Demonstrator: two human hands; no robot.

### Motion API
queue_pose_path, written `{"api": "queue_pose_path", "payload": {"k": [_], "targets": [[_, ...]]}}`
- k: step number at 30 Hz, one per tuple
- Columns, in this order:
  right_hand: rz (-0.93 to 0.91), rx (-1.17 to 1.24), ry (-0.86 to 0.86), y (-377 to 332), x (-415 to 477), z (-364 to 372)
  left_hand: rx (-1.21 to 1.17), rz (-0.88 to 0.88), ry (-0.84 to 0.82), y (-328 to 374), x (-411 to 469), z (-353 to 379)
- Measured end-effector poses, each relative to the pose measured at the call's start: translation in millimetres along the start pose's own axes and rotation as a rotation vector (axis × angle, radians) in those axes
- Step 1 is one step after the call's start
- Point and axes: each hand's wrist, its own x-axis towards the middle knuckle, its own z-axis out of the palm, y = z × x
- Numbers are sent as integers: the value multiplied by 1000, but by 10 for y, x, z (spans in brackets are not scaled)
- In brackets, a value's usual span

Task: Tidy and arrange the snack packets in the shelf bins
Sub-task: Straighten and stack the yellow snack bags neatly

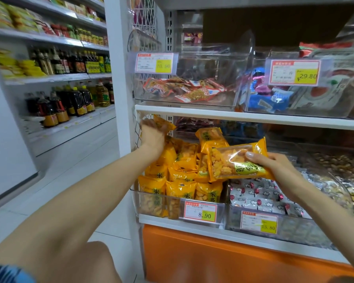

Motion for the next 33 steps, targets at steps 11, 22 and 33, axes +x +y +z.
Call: {"api": "queue_pose_path", "payload": {"k": [11, 22, 33], "targets": [[-1, 26, -6, -79, -106, 2, 27, -7, -149, 38, -237, -253], [-6, 62, 43, -105, -209, -92, 157, 100, -267, 56, -307, -347], [-7, 41, 63, -93, -195, -104, -467, 259, -250, 399, -277, -403]]}}
